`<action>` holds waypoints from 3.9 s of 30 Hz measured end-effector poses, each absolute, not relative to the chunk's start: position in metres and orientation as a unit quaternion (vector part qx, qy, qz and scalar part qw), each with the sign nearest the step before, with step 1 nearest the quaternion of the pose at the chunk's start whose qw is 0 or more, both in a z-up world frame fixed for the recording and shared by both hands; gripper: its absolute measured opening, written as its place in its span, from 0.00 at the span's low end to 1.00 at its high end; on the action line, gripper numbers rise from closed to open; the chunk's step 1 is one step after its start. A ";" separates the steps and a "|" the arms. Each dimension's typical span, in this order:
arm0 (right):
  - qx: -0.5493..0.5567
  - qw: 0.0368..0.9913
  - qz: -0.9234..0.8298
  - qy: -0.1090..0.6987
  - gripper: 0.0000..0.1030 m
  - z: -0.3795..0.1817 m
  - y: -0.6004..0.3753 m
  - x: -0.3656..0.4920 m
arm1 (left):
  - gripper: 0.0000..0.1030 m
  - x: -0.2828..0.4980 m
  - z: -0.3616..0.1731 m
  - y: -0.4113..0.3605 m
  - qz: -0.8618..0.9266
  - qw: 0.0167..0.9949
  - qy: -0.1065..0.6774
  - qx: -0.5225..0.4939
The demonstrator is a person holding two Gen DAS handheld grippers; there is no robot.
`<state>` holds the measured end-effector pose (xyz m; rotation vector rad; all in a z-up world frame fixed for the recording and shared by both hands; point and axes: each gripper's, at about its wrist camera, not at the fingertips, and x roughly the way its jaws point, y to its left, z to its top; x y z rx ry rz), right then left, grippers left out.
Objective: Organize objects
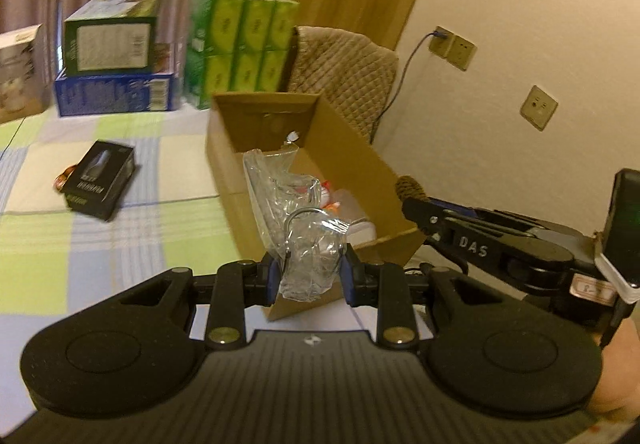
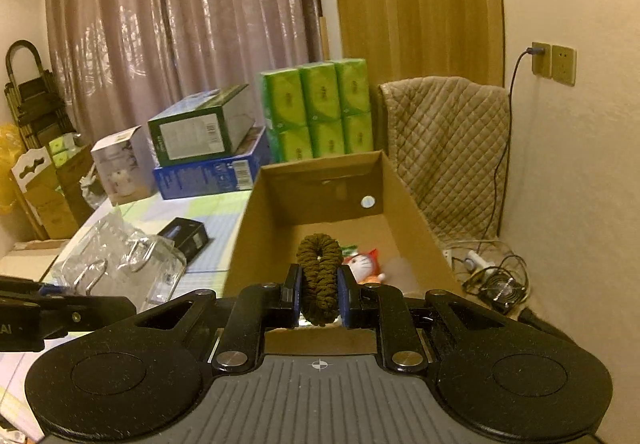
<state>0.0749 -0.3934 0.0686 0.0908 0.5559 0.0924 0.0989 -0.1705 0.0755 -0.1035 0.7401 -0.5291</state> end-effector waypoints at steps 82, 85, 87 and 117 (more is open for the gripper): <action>0.097 0.951 0.065 0.288 0.74 0.068 -0.430 0.126 | 0.66 0.154 0.047 -0.155 -0.187 0.904 0.383 -0.021; 0.085 0.951 0.064 0.289 0.74 0.070 -0.422 0.121 | 0.71 0.148 0.050 -0.148 -0.180 0.906 0.382 -0.022; 0.081 0.951 0.065 0.290 0.74 0.072 -0.418 0.118 | 0.71 0.145 0.052 -0.142 -0.176 0.907 0.382 -0.021; 0.040 0.949 0.087 0.299 0.74 0.084 -0.358 0.106 | 0.99 0.117 0.065 -0.066 -0.110 0.930 0.351 -0.007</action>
